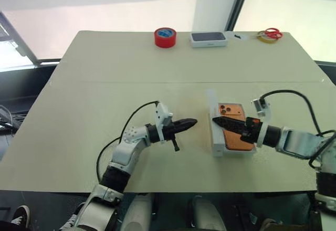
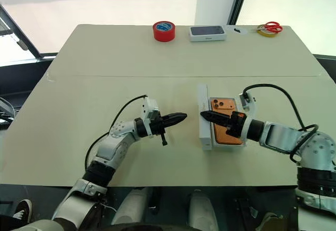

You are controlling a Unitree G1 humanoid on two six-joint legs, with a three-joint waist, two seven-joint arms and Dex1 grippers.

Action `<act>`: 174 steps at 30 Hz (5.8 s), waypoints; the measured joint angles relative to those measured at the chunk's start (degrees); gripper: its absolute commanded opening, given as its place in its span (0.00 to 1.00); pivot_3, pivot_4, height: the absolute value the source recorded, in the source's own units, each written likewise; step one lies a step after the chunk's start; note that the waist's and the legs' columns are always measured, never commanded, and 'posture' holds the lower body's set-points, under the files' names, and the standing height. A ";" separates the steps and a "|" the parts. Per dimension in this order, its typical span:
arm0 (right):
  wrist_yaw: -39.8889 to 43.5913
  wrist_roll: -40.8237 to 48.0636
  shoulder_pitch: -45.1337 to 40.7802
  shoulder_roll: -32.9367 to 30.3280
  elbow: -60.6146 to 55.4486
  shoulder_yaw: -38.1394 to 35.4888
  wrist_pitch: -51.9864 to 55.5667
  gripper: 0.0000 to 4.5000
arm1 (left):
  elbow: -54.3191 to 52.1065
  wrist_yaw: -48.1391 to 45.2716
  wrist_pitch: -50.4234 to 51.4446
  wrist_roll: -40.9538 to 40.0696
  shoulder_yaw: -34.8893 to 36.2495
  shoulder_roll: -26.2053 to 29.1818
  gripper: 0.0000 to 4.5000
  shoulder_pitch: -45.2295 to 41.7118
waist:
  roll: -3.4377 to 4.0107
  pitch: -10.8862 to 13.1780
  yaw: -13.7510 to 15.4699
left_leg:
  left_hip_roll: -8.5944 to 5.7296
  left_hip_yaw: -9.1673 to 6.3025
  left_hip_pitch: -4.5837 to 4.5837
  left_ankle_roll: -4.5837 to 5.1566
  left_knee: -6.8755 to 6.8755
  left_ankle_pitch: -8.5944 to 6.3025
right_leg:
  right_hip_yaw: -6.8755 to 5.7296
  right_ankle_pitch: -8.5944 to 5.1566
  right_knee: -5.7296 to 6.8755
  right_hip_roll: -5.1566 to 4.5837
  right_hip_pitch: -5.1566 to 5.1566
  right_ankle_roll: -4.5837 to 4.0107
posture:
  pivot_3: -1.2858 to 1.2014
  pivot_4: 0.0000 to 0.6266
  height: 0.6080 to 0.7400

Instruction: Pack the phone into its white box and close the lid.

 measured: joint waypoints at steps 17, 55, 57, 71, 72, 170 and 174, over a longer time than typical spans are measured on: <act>16.35 -32.23 -0.18 -4.34 1.24 1.91 -21.24 0.78 | 19.51 -1.35 -9.17 5.84 -1.45 -9.42 0.00 -11.13 | 0.01 0.04 -0.24 | -0.07 0.12 -0.09 0.38 0.33 -0.28 | 0.07 0.01 -0.11 -0.07 0.09 0.06 | 0.52 0.24 0.98; 32.80 -59.72 11.21 -3.83 -0.59 8.14 -44.35 0.00 | 24.16 -6.80 2.63 6.06 -1.34 -6.83 0.00 -15.00 | 0.06 0.03 -0.24 | -0.14 0.08 -0.02 0.34 0.34 -0.31 | 0.05 0.01 -0.15 -0.14 0.19 0.04 | 0.52 0.24 0.98; 32.47 -60.29 11.21 -3.83 -0.57 8.10 -44.42 0.00 | 26.86 -6.67 0.98 6.47 -1.20 -7.79 0.00 -16.76 | 0.05 0.04 -0.24 | -0.15 0.09 -0.02 0.34 0.33 -0.31 | 0.05 0.01 -0.15 -0.14 0.19 0.04 | 0.52 0.24 0.98; 30.95 -62.05 10.64 -3.68 -0.20 7.19 -45.69 0.00 | 24.77 -19.16 7.21 7.79 -2.78 0.34 0.00 -19.14 | 0.06 0.03 -0.50 | -0.15 0.08 0.01 0.34 0.30 -0.30 | 0.06 0.07 -0.11 -0.11 0.16 0.17 | 0.52 0.24 0.98; 31.05 -62.06 10.37 -3.68 0.11 7.18 -45.77 0.00 | 24.79 -19.99 7.24 8.61 -3.53 1.54 0.00 -19.01 | 0.07 0.03 -0.53 | -0.14 0.08 0.01 0.33 0.28 -0.30 | 0.07 0.07 -0.11 -0.11 0.15 0.16 | 0.52 0.24 0.98; 39.85 -53.32 7.07 -2.01 -3.41 3.33 -44.80 0.99 | 25.46 -4.44 -0.66 10.74 9.22 0.25 1.00 -23.72 | 0.10 0.04 -0.62 | -0.15 -0.01 0.06 0.33 0.25 -0.32 | -0.01 0.13 0.00 -0.08 0.19 0.32 | 0.52 0.24 0.98; 42.97 -51.09 9.40 -2.64 -6.73 4.09 -42.36 0.99 | 11.96 -5.87 7.18 9.35 10.08 9.21 1.00 -14.50 | 0.13 0.03 -0.39 | -0.15 -0.06 0.06 0.30 0.27 -0.30 | -0.02 0.13 0.05 -0.10 0.21 0.31 | 0.52 0.24 0.98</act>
